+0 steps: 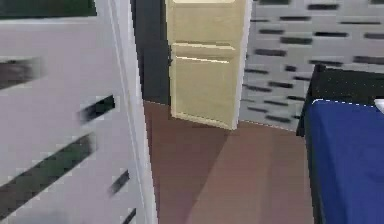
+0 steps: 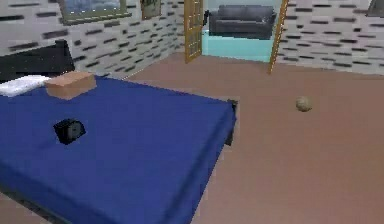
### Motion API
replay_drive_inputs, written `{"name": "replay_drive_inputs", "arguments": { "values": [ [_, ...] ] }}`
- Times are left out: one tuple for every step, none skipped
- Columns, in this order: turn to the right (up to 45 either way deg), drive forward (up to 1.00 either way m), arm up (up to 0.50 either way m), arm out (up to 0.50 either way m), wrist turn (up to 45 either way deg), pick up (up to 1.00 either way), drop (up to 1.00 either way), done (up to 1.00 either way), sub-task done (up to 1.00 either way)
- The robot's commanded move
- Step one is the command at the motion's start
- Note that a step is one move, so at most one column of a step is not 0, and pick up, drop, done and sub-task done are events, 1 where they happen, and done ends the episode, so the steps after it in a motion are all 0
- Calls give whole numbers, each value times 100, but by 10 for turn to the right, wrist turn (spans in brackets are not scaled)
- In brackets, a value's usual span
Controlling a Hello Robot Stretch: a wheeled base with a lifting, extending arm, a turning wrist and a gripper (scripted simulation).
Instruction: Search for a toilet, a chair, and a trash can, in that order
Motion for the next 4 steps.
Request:
{"name": "replay_drive_inputs", "arguments": {
  "values": [
    [240, 0, 0, 0, 0, 0, 0, 0, 0],
    [0, 75, 0, 0, 0, 0, 0, 0, 0],
    [-450, 0, 0, 0, 0, 0, 0, 0, 0],
    [0, 40, 0, 0, 0, 0, 0, 0, 0]
  ]
}}
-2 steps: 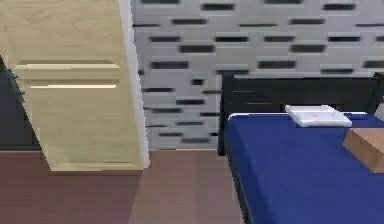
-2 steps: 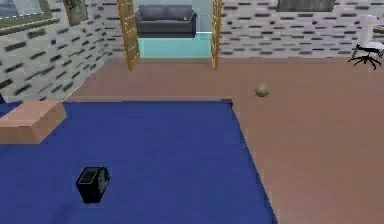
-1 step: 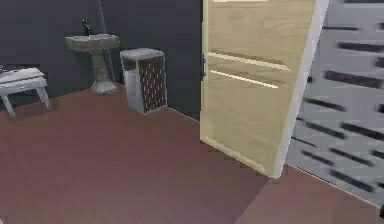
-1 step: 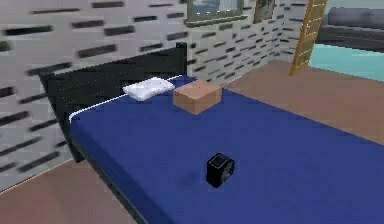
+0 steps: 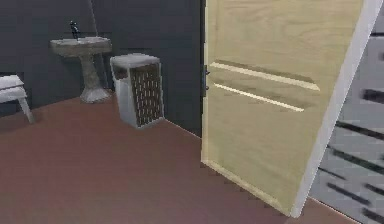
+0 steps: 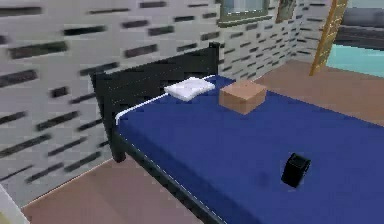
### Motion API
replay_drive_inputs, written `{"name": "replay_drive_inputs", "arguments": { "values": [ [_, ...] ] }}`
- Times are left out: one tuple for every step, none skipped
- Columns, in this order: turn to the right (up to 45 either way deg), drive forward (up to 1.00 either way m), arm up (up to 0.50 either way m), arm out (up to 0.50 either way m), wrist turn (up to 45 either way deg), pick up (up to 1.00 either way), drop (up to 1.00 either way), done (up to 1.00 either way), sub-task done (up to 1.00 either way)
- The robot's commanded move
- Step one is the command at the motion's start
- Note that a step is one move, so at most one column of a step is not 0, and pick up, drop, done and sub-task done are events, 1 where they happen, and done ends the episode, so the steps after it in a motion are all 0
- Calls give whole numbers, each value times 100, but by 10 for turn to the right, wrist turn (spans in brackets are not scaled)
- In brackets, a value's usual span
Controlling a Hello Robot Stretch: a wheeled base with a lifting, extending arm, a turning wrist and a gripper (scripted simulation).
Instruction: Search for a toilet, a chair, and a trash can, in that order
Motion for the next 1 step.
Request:
{"name": "replay_drive_inputs", "arguments": {
  "values": [
    [-300, 0, 0, 0, 0, 0, 0, 0, 0]
  ]
}}
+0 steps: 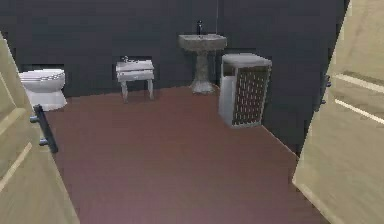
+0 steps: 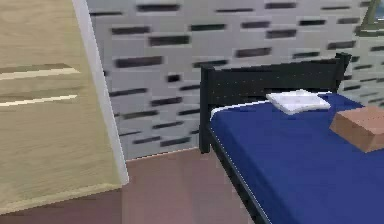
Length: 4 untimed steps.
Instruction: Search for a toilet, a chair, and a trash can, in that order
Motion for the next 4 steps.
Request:
{"name": "replay_drive_inputs", "arguments": {
  "values": [
    [0, 100, 0, 0, 0, 0, 0, 0, 0],
    [0, 70, 0, 0, 0, 0, 0, 0, 0],
    [360, 0, 0, 0, 0, 0, 0, 0, 0],
    [0, 0, 0, 0, 0, 0, 0, 100, 0]
  ]
}}
